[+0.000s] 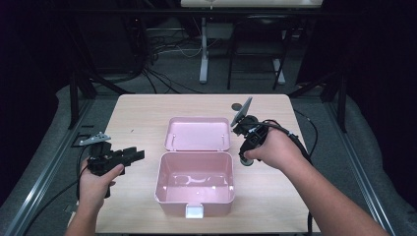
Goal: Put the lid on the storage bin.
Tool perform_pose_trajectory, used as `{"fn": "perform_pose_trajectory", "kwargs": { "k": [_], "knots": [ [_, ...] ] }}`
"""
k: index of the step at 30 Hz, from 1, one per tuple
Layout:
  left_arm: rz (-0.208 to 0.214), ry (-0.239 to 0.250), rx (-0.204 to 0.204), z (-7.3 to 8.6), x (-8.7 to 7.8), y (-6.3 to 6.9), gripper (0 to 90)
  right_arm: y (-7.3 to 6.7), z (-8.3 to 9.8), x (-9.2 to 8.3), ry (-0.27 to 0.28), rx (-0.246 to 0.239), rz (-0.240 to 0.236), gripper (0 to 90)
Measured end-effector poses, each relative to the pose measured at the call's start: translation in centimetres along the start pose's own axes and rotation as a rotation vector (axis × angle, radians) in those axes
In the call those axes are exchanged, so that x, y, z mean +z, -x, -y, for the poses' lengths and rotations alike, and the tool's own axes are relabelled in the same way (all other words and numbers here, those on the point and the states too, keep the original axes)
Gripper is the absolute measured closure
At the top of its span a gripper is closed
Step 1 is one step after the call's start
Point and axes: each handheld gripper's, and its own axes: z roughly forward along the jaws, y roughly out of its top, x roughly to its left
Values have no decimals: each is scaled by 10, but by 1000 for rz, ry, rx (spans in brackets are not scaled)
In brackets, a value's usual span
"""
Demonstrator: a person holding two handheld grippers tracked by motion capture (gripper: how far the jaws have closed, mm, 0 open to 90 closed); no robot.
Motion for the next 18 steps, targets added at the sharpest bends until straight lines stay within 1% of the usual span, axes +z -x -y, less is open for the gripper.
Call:
{"fn": "perform_pose_trajectory", "kwargs": {
  "k": [5,8,9,11,12,14,15,18],
  "knots": [
    [0,0,-1,0,1,0,516,-12,-5,-7,4,-66,-10,503],
    [1,0,-1,0,0,0,516,-18,-7,-8,28,-115,-34,502],
    [1,0,-1,0,0,0,516,-20,-8,-8,19,-135,-36,503],
    [0,3,-1,0,1,0,516,-25,-9,-7,16,-155,-42,503],
    [0,1,-2,1,1,0,516,-28,-10,-5,16,-184,-45,503],
    [-2,-1,-3,1,1,0,516,-33,-11,-4,10,-208,-53,502],
    [-2,1,-5,1,1,-1,516,-35,-12,-3,13,-229,-55,502],
    [-4,-1,-7,2,1,-2,516,-41,-14,-1,1,-262,-69,502]
  ]
}}
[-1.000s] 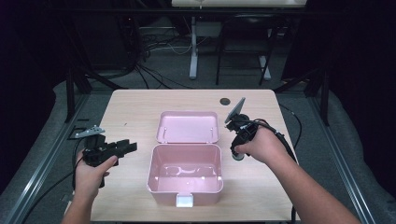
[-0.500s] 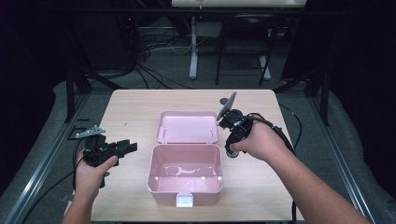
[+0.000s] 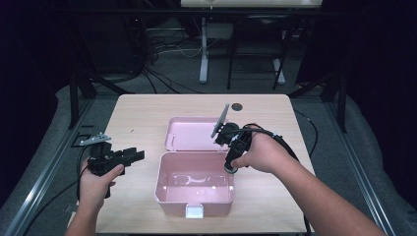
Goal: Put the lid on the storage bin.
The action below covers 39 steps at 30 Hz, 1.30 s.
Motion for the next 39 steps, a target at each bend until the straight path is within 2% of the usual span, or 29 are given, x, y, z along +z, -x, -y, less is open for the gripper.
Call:
{"fn": "perform_pose_trajectory", "kwargs": {
  "k": [5,11,16,17,29,33,39],
  "knots": [
    [3,1,-1,0,0,0,516,-9,-5,8,-26,-101,-6,502],
    [2,-2,-1,0,0,-1,516,-15,-10,14,-35,-140,-9,502],
    [1,-1,-3,0,-1,-1,516,-18,-13,19,-32,-189,-11,502],
    [1,0,-4,0,-1,-1,516,-20,-13,20,-36,-212,-6,501],
    [3,-4,1,0,0,-1,516,-24,-18,33,-50,-246,-9,502],
    [4,-2,4,0,0,1,516,-26,-18,38,-42,-251,-9,502],
    [5,-1,7,0,0,1,516,-28,-15,47,-57,-265,5,502]
  ]
}}
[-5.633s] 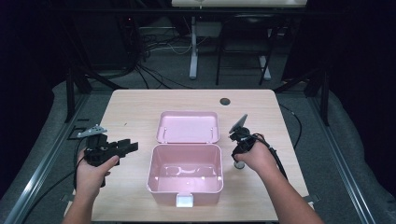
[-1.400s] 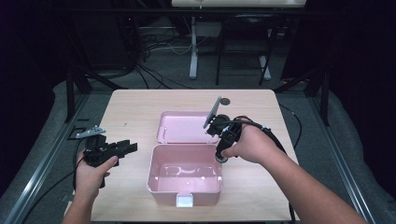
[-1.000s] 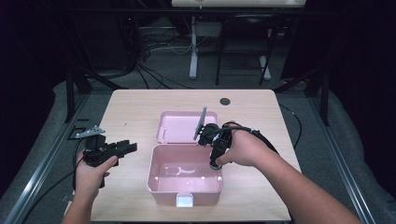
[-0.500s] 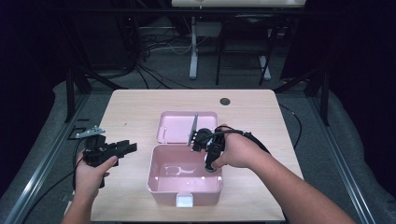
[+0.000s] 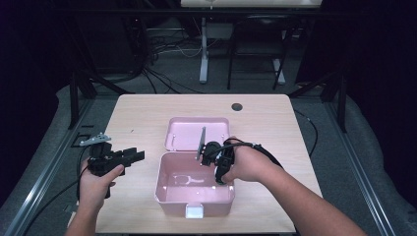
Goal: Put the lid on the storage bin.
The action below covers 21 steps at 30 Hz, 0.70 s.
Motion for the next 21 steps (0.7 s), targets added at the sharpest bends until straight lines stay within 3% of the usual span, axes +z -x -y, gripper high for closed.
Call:
{"fn": "perform_pose_trajectory", "kwargs": {
  "k": [21],
  "knots": [
    [-1,-5,-8,1,1,-3,516,-4,-7,33,-45,-73,-10,502]
  ]
}}
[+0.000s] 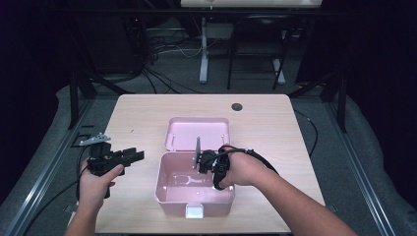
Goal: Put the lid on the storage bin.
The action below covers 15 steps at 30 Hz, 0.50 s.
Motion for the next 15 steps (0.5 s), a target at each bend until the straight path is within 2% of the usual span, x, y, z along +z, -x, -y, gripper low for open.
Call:
{"fn": "perform_pose_trajectory", "kwargs": {
  "k": [8,15],
  "knots": [
    [0,-2,-1,0,1,0,516,2,-2,8,-19,3,18,502],
    [1,-4,-5,1,1,-1,516,2,-3,18,-41,-31,24,503]
  ]
}}
